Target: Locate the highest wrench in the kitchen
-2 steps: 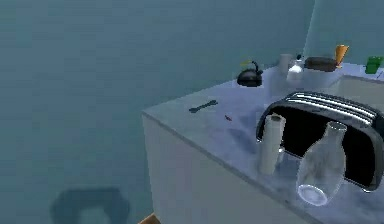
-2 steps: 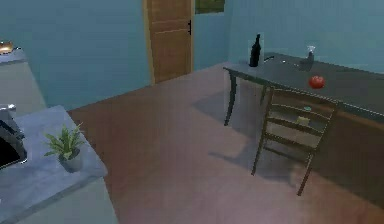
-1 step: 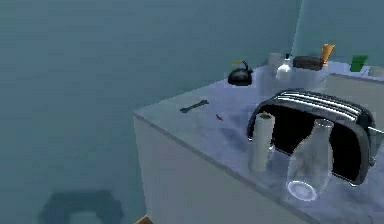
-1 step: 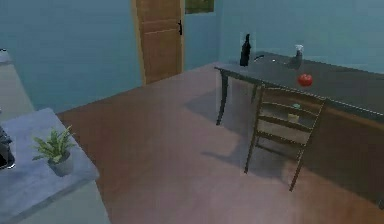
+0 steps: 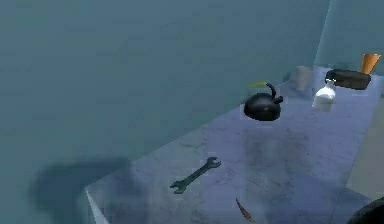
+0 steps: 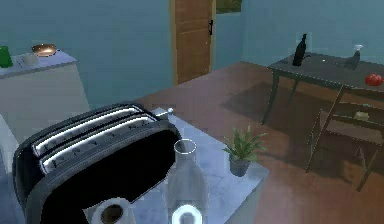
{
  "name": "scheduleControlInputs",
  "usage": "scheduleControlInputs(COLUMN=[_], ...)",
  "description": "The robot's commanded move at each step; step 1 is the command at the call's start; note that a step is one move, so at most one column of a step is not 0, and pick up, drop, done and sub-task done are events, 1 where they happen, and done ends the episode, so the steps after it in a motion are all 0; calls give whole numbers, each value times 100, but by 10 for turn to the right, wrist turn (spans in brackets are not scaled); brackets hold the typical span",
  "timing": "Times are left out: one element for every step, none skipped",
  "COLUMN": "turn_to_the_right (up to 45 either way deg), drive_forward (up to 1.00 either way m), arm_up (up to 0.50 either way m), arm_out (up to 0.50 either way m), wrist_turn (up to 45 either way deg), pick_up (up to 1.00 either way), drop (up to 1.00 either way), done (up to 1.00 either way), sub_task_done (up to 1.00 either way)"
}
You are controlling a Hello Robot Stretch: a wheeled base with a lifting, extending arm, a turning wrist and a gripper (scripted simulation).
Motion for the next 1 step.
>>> scheduleControlInputs(turn_to_the_right=[0], drive_forward=[0], arm_up=[0], arm_out=[0], wrist_turn=[0], pick_up=[0], drop=[0], done=[100], sub_task_done=[0])
